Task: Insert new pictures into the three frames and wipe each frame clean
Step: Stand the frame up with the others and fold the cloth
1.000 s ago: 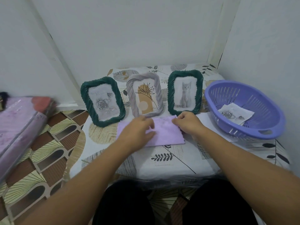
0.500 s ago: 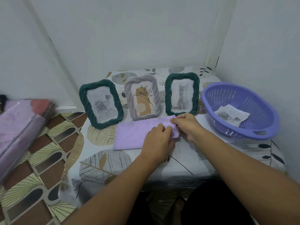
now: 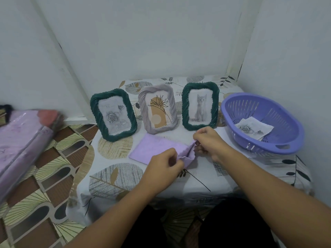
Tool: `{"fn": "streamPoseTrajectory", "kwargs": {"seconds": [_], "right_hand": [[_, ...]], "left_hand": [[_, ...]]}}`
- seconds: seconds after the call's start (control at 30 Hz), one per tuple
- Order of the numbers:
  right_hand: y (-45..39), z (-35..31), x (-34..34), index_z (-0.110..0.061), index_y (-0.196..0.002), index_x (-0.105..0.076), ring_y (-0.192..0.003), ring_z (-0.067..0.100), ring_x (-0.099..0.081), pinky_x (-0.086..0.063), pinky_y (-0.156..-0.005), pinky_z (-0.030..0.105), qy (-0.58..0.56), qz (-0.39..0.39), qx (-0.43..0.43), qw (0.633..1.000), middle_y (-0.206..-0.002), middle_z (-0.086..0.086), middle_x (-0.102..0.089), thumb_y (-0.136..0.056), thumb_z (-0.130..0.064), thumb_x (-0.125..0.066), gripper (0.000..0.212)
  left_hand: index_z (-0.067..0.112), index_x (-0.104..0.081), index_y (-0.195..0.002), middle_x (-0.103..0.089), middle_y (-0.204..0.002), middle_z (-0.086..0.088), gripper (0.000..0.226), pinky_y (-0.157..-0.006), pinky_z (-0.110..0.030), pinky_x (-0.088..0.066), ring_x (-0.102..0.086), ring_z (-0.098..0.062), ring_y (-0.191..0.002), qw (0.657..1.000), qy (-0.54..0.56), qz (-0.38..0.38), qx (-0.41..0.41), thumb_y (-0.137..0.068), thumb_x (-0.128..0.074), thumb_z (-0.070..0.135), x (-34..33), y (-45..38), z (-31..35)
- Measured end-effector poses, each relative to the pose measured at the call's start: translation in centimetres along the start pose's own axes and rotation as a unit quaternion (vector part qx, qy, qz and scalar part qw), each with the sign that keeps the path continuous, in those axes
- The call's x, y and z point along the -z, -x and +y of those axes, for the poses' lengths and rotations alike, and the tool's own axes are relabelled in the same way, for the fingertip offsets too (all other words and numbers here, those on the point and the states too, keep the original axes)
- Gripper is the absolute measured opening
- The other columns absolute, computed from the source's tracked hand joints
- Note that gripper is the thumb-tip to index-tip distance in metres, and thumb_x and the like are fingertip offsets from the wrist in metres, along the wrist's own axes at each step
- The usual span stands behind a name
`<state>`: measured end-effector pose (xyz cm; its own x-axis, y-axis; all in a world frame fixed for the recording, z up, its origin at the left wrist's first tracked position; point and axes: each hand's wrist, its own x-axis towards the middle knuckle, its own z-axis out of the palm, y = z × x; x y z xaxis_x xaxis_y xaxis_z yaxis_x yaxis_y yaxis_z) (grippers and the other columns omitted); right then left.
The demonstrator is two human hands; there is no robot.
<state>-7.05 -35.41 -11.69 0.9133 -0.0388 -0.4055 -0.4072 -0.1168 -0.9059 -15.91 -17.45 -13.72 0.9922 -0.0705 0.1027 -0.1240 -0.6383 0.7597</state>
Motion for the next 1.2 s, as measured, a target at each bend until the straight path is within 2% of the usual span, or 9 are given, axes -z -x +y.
{"fn": "streamPoseTrajectory", "kwargs": {"seconds": [0.17, 0.27, 0.37, 0.47, 0.57, 0.67, 0.77, 0.97, 1.2], "right_hand": [[0.9, -1.6, -2.6, -0.012, -0.105, -0.06, -0.056, 0.015, -0.067, -0.05, -0.048, 0.019, 0.043, -0.067, 0.032, 0.996, -0.077, 0.009, -0.069, -0.098, -0.009, -0.057, 0.008], [0.4, -1.8, -4.4, -0.007, -0.106, -0.062, -0.059, 0.018, -0.068, -0.05, -0.053, 0.023, 0.067, -0.091, 0.034, 0.993, -0.086, 0.013, -0.072, -0.099, -0.011, -0.061, 0.009], [-0.3, -1.5, -5.5, -0.003, -0.109, -0.065, -0.062, 0.017, -0.067, -0.046, -0.055, 0.022, 0.115, -0.099, 0.044, 0.987, -0.089, 0.01, -0.072, -0.098, -0.015, -0.063, 0.017], [-1.0, -0.6, -5.8, -0.008, -0.104, -0.066, -0.067, 0.017, -0.067, -0.057, -0.067, 0.03, 0.167, -0.091, 0.073, 0.979, -0.09, 0.011, -0.075, -0.094, -0.019, -0.069, 0.016], [-1.4, 0.4, -5.5, -0.019, -0.101, -0.066, -0.076, 0.018, -0.068, -0.057, -0.082, 0.037, 0.264, -0.078, 0.109, 0.955, -0.086, 0.006, -0.075, -0.087, -0.02, -0.072, 0.015], [-1.4, 0.6, -5.2, -0.026, -0.11, -0.064, -0.093, 0.019, -0.064, -0.053, -0.083, 0.035, 0.38, -0.053, 0.149, 0.911, -0.097, -0.005, -0.067, -0.085, -0.032, -0.072, 0.027], [-1.5, 0.8, -5.2, -0.026, -0.112, -0.06, -0.1, 0.019, -0.061, -0.051, -0.085, 0.036, 0.457, -0.03, 0.163, 0.874, -0.103, -0.007, -0.062, -0.086, -0.043, -0.07, 0.032], [-1.7, 0.9, -4.4, -0.025, -0.085, -0.057, -0.092, 0.019, -0.062, -0.054, -0.08, 0.038, 0.469, -0.027, 0.152, 0.869, -0.095, -0.005, -0.066, -0.087, -0.037, -0.065, 0.015], [-1.7, 0.1, -3.7, -0.012, -0.097, -0.064, -0.095, 0.024, -0.065, -0.055, -0.084, 0.04, 0.486, -0.063, 0.095, 0.866, -0.1, 0.005, -0.069, -0.083, -0.032, -0.066, 0.025]], "left_hand": [[0.008, -0.051, -0.076, -0.061, -0.07, -0.008, 0.027, -0.064, -0.034, -0.045, -0.057, -0.021, -0.068, 0.992, 0.031, 0.05, 0.115, -0.091, -0.059, 0.029, 2.0, 0.8, -2.1], [0.01, -0.054, -0.075, -0.062, -0.07, -0.004, 0.029, -0.067, -0.036, -0.045, -0.059, -0.023, -0.073, 0.987, -0.048, 0.051, 0.142, -0.095, -0.052, 0.03, 3.1, 1.0, -2.6], [0.016, -0.048, -0.075, -0.058, -0.071, -0.001, 0.028, -0.057, -0.032, -0.035, -0.055, -0.025, -0.073, 0.975, -0.153, 0.039, 0.154, -0.096, -0.049, 0.034, 4.0, 1.2, -2.8], [0.024, -0.052, -0.093, -0.064, -0.088, 0.004, 0.015, -0.058, -0.032, -0.035, -0.059, -0.022, -0.084, 0.967, -0.21, 0.041, 0.139, -0.094, -0.051, 0.039, 4.6, 1.2, -3.2], [0.027, -0.045, -0.112, -0.066, -0.096, 0.007, 0.029, -0.064, -0.035, -0.039, -0.062, -0.021, -0.092, 0.972, -0.194, 0.054, 0.121, -0.092, -0.055, 0.046, 4.4, 1.0, -3.8], [0.028, -0.048, -0.109, -0.067, -0.087, 0.006, 0.034, -0.068, -0.035, -0.046, -0.064, -0.02, -0.085, 0.977, -0.169, 0.05, 0.117, -0.091, -0.058, 0.055, 3.7, 0.7, -4.1], [0.026, -0.059, -0.103, -0.068, -0.09, 0.005, 0.023, -0.074, -0.037, -0.052, -0.064, -0.019, -0.087, 0.976, -0.181, 0.043, 0.109, -0.093, -0.061, 0.046, 3.4, 0.1, -4.6], [0.027, -0.06, -0.1, -0.066, -0.08, 0.007, 0.008, -0.072, -0.036, -0.05, -0.061, -0.015, -0.081, 0.984, -0.158, 0.039, 0.074, -0.094, -0.063, 0.032, 4.2, -0.9, -4.7], [0.03, -0.052, -0.107, -0.058, -0.092, 0.01, 0.024, -0.071, -0.035, -0.045, -0.056, -0.014, -0.086, 0.982, -0.176, 0.038, 0.063, -0.091, -0.068, 0.037, 4.8, -1.3, -5.8]]}}
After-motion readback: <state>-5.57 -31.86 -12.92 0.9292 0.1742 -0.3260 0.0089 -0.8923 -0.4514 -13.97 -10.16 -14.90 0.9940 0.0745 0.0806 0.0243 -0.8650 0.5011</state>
